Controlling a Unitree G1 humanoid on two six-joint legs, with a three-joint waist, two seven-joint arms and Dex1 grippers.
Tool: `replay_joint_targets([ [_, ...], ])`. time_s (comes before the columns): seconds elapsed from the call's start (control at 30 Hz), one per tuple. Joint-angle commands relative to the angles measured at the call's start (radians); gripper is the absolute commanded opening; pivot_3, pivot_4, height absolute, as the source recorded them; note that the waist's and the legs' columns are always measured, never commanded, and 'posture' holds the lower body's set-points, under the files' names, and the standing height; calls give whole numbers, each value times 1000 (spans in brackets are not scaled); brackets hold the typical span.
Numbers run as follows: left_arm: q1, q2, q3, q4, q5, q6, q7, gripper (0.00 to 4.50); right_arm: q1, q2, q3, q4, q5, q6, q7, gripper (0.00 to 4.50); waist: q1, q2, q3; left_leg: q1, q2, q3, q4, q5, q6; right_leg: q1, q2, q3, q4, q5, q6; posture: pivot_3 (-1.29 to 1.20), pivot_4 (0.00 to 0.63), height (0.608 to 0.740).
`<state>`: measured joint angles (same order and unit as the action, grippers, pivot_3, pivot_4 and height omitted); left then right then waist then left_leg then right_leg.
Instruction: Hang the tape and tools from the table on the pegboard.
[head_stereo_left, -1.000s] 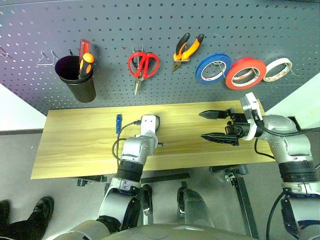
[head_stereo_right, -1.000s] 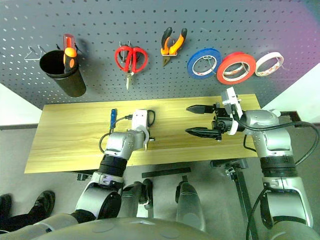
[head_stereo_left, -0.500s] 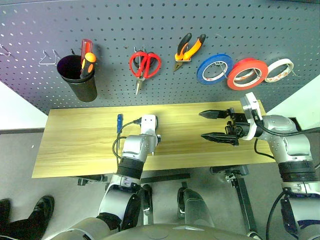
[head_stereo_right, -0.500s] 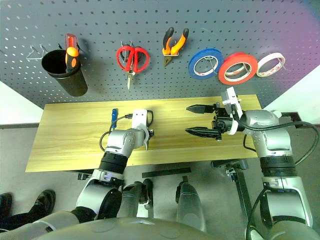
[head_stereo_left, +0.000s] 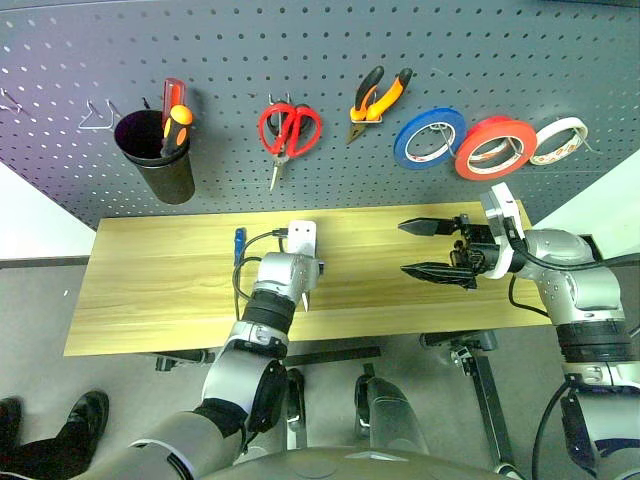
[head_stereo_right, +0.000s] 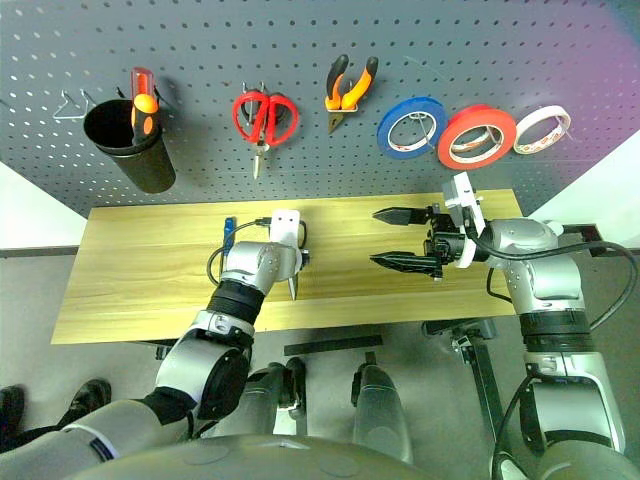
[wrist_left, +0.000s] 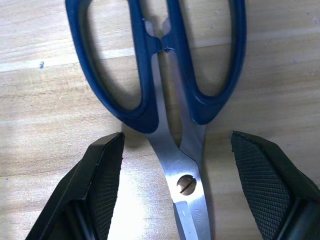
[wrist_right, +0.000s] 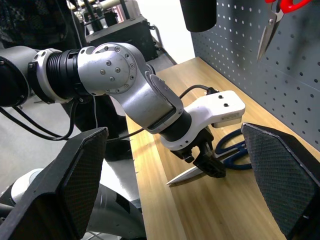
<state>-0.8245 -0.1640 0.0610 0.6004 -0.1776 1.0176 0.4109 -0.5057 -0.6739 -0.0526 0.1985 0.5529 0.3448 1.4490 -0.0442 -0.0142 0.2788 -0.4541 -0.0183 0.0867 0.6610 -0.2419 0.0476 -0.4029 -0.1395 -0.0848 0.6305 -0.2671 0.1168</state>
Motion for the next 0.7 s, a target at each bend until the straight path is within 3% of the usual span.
replay_joint_targets([
  [0.03, 6, -92, -25, 39, 26, 30, 11, 2681, -6, -1, -22, -24, 12, -10, -3, 4500, -1, 0, 0, 0, 0, 0, 0, 0, 0, 0, 0, 0, 0, 0, 0, -253, 292, 740],
  [0.2, 22, -102, -22, 31, 25, 47, 35, 1067, -7, -5, -24, -20, 11, -11, -5, 4500, -3, 0, 0, 0, 0, 0, 0, 0, 0, 0, 0, 0, 0, 0, 0, -253, 293, 740],
  [0.23, 24, -103, -25, 29, 30, 48, 41, 974, -7, -5, -24, -19, 10, -12, -6, 4500, -3, 0, 0, 1, 0, 0, 0, 0, 0, 0, 0, 0, 0, 0, 0, -253, 293, 740],
  [0.53, 35, -106, -48, 7, 35, 75, 41, 974, -14, -2, -19, -10, 8, -17, -4, 4500, -2, 0, 0, 2, 0, 0, 0, 0, 0, 1, 0, 0, 0, 0, 0, -247, 294, 740],
  [0.7, 74, -105, -66, -94, 20, 48, 7, 974, -13, -4, -17, -11, 25, -1, 21, 4500, -1, 0, 0, 1, 0, 0, 0, 0, 0, 1, 0, 0, 0, 0, 0, -241, 296, 740],
])
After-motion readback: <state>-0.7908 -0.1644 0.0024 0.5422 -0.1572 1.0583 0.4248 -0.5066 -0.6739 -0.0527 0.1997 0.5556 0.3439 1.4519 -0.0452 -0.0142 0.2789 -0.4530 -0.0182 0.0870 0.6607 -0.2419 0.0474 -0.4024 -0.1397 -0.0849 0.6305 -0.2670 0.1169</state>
